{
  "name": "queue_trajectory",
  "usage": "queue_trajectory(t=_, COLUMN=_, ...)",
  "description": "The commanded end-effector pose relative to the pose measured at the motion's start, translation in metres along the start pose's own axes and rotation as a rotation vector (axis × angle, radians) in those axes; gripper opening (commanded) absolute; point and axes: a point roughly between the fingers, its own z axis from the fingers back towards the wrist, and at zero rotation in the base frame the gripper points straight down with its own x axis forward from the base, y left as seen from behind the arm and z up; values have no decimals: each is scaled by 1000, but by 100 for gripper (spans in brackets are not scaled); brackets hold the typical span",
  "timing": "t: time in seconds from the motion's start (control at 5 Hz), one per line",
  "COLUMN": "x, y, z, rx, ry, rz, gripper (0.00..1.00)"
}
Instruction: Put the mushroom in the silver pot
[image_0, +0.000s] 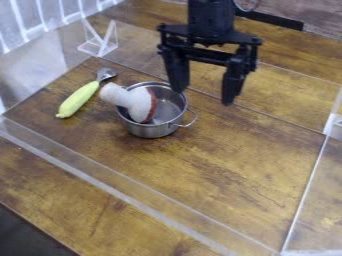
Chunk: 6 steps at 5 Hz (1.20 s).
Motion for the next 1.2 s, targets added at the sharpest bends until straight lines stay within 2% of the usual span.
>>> queue_trajectory(t=0.0, x=10, y=-16, z=17, rx=-11, ry=-88, rz=-9, gripper=100)
queue_trajectory(t=0.2, x=14, y=-15, z=15, rx=-7, ry=-110, rz=-26, gripper=100)
queue_trajectory(t=0.6, x=9, y=-8, z=15, rx=8, ry=-98, rz=-50, gripper=100)
queue_trajectory(t=0.8, x=6, y=-5, z=7, rx=13, ry=-92, rz=-65, gripper=100)
queue_trajectory(t=1.0, x=5, y=-2, z=5, rx=12, ry=-98, rz=-77, gripper=100)
